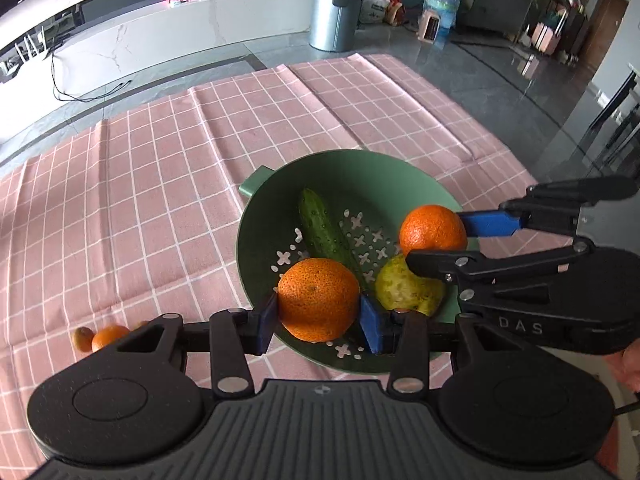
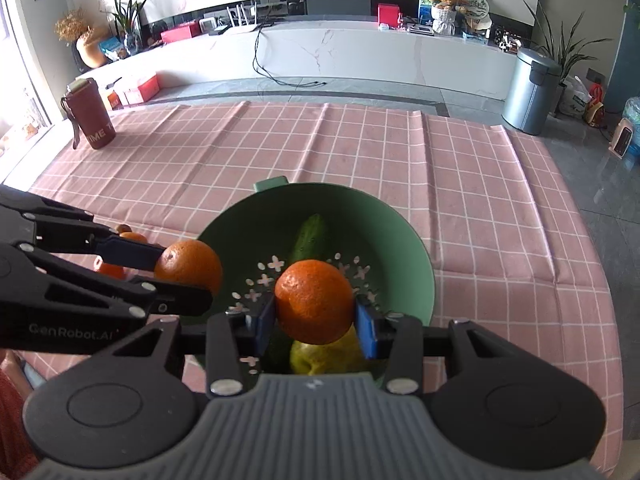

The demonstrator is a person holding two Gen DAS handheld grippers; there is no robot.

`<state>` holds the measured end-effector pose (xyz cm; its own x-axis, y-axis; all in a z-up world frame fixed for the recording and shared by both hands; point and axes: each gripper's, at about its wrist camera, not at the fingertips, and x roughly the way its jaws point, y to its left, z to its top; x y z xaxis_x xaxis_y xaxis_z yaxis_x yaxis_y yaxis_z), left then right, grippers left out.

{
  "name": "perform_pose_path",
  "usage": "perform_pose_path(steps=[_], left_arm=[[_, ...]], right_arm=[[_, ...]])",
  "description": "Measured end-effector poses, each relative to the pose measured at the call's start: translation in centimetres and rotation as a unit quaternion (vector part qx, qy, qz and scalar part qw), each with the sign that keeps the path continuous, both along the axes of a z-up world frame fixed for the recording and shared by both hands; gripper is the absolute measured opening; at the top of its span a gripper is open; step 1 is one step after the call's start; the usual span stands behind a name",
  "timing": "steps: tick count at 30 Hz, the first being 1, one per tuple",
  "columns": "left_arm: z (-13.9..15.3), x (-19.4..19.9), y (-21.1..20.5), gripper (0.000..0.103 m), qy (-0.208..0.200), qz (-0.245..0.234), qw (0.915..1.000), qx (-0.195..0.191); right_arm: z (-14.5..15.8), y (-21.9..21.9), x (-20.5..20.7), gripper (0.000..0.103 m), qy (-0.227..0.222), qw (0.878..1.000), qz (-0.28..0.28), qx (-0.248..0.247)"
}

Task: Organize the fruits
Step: 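Carry both oranges over the colander and open both tools to drop them, then withdraw both tools from the colander toward the remaining oranges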

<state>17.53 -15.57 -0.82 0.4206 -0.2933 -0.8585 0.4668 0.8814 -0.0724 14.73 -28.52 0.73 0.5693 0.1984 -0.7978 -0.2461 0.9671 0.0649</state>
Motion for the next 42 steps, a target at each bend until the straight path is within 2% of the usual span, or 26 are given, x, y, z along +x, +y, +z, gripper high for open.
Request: perform_pose_path(steps=[2, 7, 11, 14, 22, 27, 33, 35, 38, 42], left_arm=[[-0.8, 0.4, -0.6, 0.05, 0.0, -0.018, 0.9993, 0.031], [-2.4, 1.3, -1.6, 0.05, 0.017, -0.055, 0.997, 0.053], [-3.6, 2.1, -2.4, 0.05, 0.019, -0.066, 0.9935, 0.091], [-4.3, 2.5, -2.6, 0.05, 0.027, -0.068, 0.992, 0.103], [-5.3, 3.2, -3.2, 0.051, 0.033, -0.075, 0.9908, 0.108], [-5.2, 3.3, -3.3, 0.051, 0.028, -0.076, 0.9906, 0.111], [-5.0, 3.0, -3.2, 0.057, 0.035, -0.083, 0.9902, 0.107], [-4.6, 2.6, -3.1, 0.059, 0.025, -0.086, 0.9904, 0.105], [-3.3, 1.7, -2.7, 0.063, 0.005, -0.088, 0.9914, 0.097], [-0.8, 0.7, -1.1, 0.063, -0.007, -0.076, 0.9953, 0.059]], right_arm=[[-0.8, -0.2, 1.4, 0.039, 0.014, 1.0, 0.014, -0.02], [-2.4, -0.4, 3.4, 0.039, 0.025, 0.997, 0.054, -0.057], [-3.6, -0.5, 4.8, 0.039, 0.035, 0.995, 0.061, -0.065], [-4.3, -0.2, 5.8, 0.039, 0.042, 0.995, 0.066, -0.07], [-6.6, 1.5, 6.8, 0.04, 0.064, 0.989, 0.094, -0.096], [-6.7, 1.9, 6.9, 0.04, 0.066, 0.987, 0.097, -0.105], [-6.4, 2.2, 6.8, 0.044, 0.063, 0.986, 0.094, -0.12], [-6.0, 2.3, 6.6, 0.053, 0.062, 0.986, 0.091, -0.127], [-5.0, 2.2, 6.2, 0.059, 0.053, 0.986, 0.085, -0.136], [-3.3, 2.2, 5.2, 0.061, 0.037, 0.987, 0.069, -0.143]])
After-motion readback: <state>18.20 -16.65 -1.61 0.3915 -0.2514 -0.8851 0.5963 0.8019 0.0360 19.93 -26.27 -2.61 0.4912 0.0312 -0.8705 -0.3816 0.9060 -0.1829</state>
